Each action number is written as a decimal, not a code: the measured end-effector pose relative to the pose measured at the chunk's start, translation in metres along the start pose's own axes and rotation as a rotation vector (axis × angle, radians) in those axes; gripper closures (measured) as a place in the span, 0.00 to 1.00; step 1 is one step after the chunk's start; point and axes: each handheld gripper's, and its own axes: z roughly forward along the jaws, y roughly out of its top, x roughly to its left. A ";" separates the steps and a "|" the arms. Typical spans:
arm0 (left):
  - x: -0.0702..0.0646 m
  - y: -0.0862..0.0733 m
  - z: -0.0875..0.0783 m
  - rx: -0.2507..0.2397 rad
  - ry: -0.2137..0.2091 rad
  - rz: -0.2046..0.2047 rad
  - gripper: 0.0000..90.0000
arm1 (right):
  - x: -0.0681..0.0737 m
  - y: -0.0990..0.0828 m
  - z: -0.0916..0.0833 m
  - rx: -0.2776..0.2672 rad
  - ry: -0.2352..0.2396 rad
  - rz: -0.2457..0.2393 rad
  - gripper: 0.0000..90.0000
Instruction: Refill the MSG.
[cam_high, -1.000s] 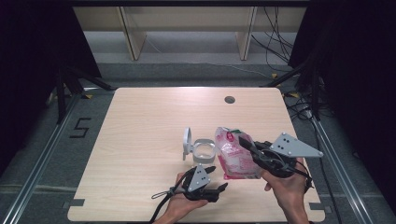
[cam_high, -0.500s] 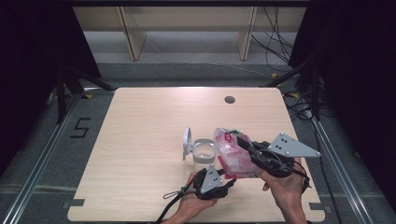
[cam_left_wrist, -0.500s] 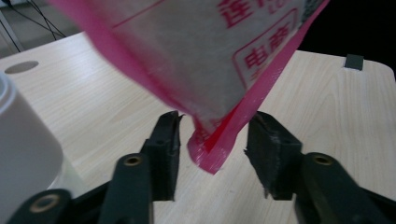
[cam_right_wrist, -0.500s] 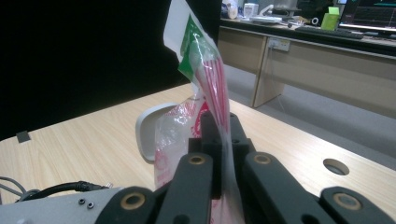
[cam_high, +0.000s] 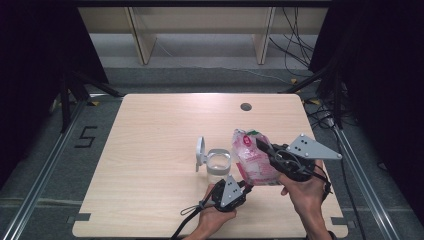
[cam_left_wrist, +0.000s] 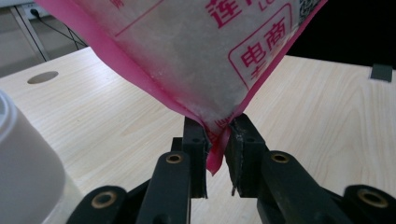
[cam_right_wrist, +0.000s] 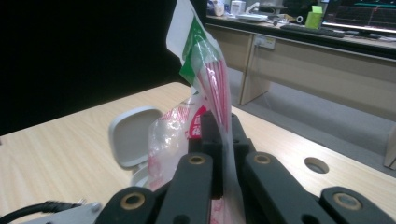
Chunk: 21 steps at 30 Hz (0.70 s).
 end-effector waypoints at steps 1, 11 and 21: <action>0.000 0.000 0.000 0.010 0.002 0.031 0.87 | -0.003 0.001 0.002 0.000 0.002 -0.029 1.00; -0.003 -0.002 0.001 -0.018 0.012 -0.033 0.87 | -0.002 0.006 0.029 0.039 0.034 -0.002 1.00; -0.013 -0.001 0.006 -0.038 -0.002 -0.070 0.87 | -0.002 0.007 0.036 0.047 0.040 -0.022 1.00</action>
